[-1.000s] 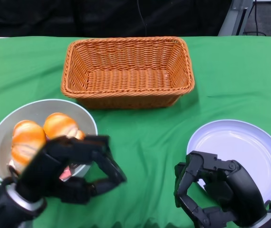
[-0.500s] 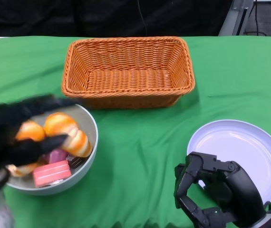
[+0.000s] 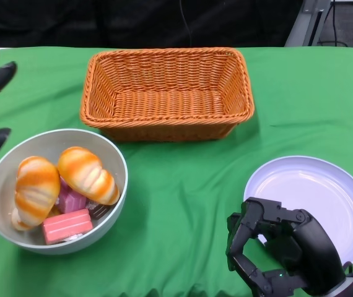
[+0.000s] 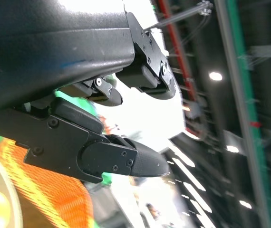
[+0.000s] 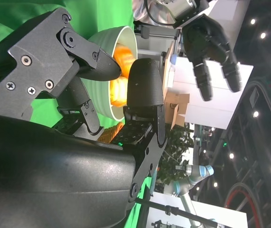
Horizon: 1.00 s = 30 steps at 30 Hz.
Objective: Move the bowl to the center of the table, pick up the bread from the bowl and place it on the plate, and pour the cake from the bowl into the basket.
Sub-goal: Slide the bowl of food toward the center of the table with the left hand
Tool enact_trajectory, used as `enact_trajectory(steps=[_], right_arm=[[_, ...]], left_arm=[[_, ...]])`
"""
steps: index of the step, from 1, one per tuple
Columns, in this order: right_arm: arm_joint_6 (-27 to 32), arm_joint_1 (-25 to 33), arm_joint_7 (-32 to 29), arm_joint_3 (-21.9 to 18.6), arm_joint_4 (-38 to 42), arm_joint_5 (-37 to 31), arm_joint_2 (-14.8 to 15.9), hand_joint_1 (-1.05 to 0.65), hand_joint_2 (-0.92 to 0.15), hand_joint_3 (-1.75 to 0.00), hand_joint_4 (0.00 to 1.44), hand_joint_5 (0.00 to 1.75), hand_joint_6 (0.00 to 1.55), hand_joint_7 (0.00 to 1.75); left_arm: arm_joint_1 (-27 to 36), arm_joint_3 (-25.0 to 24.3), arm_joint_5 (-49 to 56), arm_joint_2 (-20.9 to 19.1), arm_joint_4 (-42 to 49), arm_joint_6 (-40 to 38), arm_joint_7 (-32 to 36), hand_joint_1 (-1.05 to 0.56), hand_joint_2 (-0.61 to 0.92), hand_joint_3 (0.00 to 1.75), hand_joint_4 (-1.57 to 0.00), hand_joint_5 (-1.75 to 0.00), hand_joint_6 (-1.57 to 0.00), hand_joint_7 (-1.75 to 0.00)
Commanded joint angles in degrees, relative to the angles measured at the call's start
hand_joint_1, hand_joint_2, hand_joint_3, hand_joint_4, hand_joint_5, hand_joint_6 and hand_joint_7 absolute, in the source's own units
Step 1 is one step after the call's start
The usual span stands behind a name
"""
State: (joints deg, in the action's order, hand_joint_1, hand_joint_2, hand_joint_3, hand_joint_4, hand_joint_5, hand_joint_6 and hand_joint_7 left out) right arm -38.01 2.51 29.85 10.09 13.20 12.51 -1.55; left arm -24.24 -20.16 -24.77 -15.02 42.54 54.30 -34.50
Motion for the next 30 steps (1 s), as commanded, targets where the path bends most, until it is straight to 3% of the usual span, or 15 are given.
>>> enact_trajectory(steps=[1,8,18,30], right_arm=[[-0.1,0.1,-0.1,-0.3,-0.4,0.4,0.4,-0.05,-0.38,-1.21,0.85,1.66,0.74,1.36],[-0.1,0.2,-0.2,-0.4,-0.4,0.4,0.4,-0.05,-0.38,-1.21,0.86,1.65,0.74,1.36],[-0.3,0.3,0.1,-0.4,-0.2,0.7,0.3,-0.07,-0.38,-1.19,0.86,1.66,0.75,1.36],[-0.2,0.0,0.1,-0.4,0.0,0.7,0.3,-0.06,-0.38,-1.20,0.86,1.66,0.75,1.36]], left_arm=[[-2.3,-1.4,3.4,-2.6,6.2,1.0,3.7,-0.79,0.92,0.38,-0.49,0.00,-0.47,0.00],[-5.6,-1.2,10.8,-6.6,17.9,3.8,10.2,-0.74,0.92,0.44,-0.45,0.00,-0.43,0.00],[-7.0,2.1,20.2,-8.4,27.2,-4.9,25.0,-0.68,0.92,0.44,-0.42,0.00,-0.39,0.00],[-7.6,2.8,20.4,-6.4,29.8,-17.7,27.6,-0.69,0.92,0.52,-0.25,0.00,-0.24,0.00]])
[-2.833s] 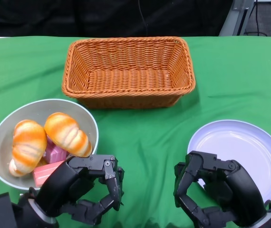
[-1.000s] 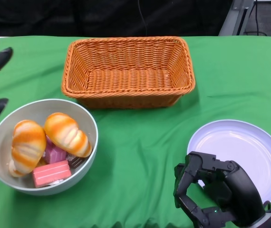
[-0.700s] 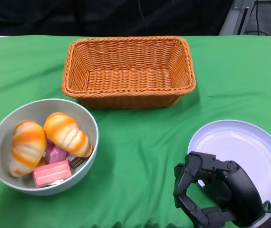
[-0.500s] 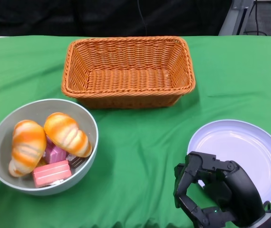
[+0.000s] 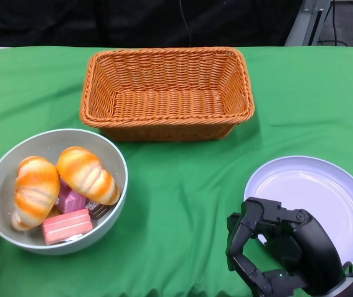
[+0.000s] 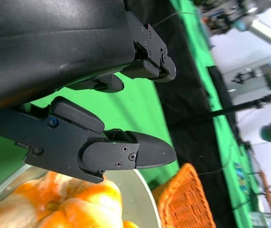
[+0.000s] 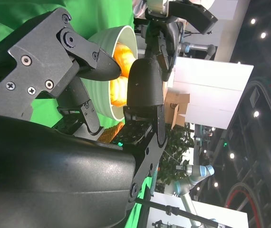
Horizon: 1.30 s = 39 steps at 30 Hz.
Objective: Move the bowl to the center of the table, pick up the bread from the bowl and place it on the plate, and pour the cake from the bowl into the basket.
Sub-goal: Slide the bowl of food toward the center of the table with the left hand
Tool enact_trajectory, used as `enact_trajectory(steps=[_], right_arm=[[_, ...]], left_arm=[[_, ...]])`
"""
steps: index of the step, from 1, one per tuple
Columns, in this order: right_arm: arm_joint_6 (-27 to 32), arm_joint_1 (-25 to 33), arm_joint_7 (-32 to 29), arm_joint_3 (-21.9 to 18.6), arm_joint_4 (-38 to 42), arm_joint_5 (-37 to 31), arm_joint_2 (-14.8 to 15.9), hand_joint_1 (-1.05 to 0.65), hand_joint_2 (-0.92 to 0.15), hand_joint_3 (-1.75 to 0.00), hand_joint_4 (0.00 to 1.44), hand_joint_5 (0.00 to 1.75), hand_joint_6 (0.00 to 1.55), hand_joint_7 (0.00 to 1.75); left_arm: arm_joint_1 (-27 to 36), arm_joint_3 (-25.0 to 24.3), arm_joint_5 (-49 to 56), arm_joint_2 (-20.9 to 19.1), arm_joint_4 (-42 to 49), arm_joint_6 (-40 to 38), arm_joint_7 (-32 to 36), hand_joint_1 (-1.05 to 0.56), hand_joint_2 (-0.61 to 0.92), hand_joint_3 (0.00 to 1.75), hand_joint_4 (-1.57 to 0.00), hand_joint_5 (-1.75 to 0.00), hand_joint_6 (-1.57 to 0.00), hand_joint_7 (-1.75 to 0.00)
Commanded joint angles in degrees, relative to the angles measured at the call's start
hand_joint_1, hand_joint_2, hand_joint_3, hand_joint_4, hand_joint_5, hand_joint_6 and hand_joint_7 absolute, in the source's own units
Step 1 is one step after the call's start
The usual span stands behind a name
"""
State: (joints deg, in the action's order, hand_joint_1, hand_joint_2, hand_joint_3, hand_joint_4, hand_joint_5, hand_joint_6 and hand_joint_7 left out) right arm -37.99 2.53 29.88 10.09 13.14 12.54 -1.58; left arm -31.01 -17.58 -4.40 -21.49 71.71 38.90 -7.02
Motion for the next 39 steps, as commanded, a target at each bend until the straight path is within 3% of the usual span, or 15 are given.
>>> enact_trajectory(steps=[1,16,34,39], right_arm=[[-0.2,0.0,0.1,-0.4,0.1,0.8,0.3,-0.06,-0.38,-1.20,0.86,1.66,0.75,1.36],[0.2,0.0,-0.1,-0.2,-0.4,0.5,0.1,-0.05,-0.38,-1.20,0.86,1.67,0.75,1.36],[-0.5,0.1,-0.4,-0.3,-0.2,0.1,0.2,-0.06,-0.37,-1.22,0.86,1.67,0.75,1.36],[-0.5,0.0,-0.1,-0.3,0.0,0.5,0.1,-0.06,-0.37,-1.23,0.86,1.67,0.75,1.36]], left_arm=[[-0.9,0.3,-0.1,0.3,0.6,-3.1,-0.2,-0.71,0.92,0.53,-0.24,0.00,-0.23,0.00],[-1.1,2.2,-0.7,3.7,-0.3,-11.1,-1.7,-0.72,0.92,0.57,-0.12,0.00,-0.13,0.00],[4.6,3.5,-2.0,9.5,-10.5,-9.7,-3.1,-0.73,0.92,0.57,-0.12,0.00,-0.11,0.00],[7.1,4.8,-0.9,11.7,-14.5,-8.6,0.2,-0.71,0.92,0.60,-0.16,-0.02,-0.12,-0.01]])
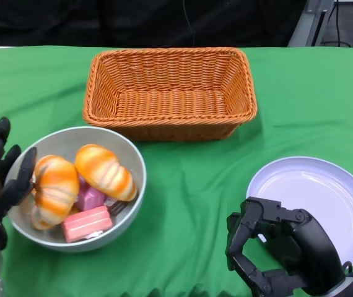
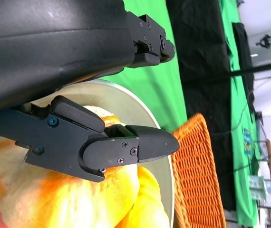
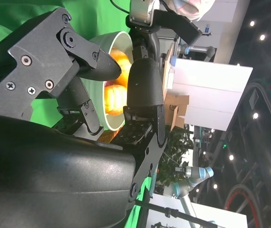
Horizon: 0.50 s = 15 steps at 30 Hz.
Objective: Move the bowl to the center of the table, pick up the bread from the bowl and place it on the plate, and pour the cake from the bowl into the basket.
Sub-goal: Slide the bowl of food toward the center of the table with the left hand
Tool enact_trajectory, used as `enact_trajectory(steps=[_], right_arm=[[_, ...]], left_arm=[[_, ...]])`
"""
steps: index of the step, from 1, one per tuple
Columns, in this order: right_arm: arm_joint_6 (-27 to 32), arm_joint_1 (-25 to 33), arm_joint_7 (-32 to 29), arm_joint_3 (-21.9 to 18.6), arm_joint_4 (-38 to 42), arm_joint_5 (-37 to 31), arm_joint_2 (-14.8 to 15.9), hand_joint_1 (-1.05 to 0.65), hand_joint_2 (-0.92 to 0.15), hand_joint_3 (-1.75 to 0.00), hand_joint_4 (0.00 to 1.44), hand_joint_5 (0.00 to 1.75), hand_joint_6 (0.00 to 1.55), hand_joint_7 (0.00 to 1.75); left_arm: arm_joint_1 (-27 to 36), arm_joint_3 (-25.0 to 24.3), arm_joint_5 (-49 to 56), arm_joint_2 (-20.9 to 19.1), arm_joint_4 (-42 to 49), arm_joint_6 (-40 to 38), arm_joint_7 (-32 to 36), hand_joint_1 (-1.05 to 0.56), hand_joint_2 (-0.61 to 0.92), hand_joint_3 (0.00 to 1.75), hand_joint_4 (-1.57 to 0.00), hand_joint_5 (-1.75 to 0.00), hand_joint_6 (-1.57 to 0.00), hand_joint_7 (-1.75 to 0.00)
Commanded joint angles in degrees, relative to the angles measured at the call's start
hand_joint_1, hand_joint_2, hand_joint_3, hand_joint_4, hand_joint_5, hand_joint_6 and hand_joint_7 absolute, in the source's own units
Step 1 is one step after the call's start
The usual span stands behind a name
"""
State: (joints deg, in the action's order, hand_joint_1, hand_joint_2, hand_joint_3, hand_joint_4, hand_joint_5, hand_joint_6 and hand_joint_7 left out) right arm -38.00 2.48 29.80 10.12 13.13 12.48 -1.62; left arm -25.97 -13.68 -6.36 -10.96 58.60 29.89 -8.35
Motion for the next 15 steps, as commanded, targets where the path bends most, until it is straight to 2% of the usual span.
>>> enact_trajectory(steps=[1,15], right_arm=[[-0.6,0.0,0.0,-0.3,0.1,0.5,0.2,-0.07,-0.37,-1.23,0.86,1.67,0.75,1.36],[-0.1,0.4,-1.1,-0.1,-0.9,-0.5,0.1,-0.04,-0.37,-1.22,0.87,1.66,0.76,1.36]], left_arm=[[2.4,1.1,0.9,1.4,-2.0,0.1,1.5,-0.70,0.92,0.60,-0.17,-0.02,-0.12,-0.01],[7.2,2.9,-0.6,5.1,-11.0,-1.3,0.3,-0.72,0.92,0.54,-0.18,-0.02,-0.17,-0.02]])
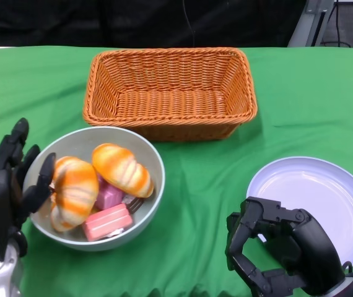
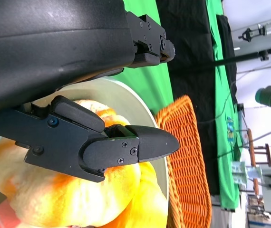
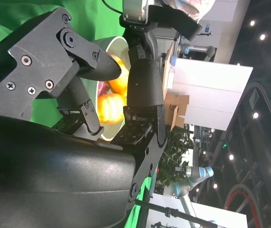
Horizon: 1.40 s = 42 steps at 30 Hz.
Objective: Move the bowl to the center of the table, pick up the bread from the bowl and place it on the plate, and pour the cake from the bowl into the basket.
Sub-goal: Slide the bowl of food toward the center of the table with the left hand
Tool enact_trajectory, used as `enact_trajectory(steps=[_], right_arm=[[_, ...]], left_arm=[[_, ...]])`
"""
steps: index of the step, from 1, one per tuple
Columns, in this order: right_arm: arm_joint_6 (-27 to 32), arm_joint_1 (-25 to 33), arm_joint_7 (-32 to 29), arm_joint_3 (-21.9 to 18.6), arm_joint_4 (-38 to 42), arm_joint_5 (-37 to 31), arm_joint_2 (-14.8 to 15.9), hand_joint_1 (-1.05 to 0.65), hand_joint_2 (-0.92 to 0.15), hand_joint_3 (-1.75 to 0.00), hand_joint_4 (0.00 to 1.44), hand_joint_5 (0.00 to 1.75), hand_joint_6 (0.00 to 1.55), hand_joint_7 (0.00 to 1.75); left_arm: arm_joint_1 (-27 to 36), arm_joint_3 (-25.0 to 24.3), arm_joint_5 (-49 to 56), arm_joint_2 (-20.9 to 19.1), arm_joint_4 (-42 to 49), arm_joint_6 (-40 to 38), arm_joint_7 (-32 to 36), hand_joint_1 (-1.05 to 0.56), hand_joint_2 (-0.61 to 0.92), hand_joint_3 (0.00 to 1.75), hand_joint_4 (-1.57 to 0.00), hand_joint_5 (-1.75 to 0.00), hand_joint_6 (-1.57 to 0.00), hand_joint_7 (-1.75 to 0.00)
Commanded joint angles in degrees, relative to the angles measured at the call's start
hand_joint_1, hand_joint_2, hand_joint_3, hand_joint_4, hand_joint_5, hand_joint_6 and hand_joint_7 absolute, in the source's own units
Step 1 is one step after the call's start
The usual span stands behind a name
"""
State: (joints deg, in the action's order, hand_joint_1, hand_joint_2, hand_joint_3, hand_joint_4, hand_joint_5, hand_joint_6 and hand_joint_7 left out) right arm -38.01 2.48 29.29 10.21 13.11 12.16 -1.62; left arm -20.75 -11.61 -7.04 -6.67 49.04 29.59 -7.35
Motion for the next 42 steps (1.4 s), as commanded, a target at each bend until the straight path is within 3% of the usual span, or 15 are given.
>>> enact_trajectory(steps=[1,19,42], right_arm=[[0.1,0.5,-0.6,-0.1,-1.0,-0.1,0.2,-0.04,-0.37,-1.22,0.87,1.66,0.76,1.36],[0.7,0.3,-0.2,0.2,-1.0,0.7,0.3,-0.02,-0.38,-1.23,0.85,1.68,0.75,1.36],[-0.4,-0.1,-0.8,0.2,0.0,-0.1,-0.1,-0.03,-0.38,-1.21,0.85,1.67,0.76,1.35]], left_arm=[[2.7,1.2,0.2,1.3,-2.6,-1.3,-0.5,-0.71,0.92,0.54,-0.18,-0.02,-0.17,-0.02],[11.5,6.5,0.7,6.1,-18.1,-8.2,-1.2,-0.68,0.92,0.55,-0.22,-0.02,-0.21,-0.01],[12.2,9.0,0.1,9.6,-19.2,-5.1,-1.6,-0.65,0.92,0.57,-0.19,-0.01,-0.16,0.00]])
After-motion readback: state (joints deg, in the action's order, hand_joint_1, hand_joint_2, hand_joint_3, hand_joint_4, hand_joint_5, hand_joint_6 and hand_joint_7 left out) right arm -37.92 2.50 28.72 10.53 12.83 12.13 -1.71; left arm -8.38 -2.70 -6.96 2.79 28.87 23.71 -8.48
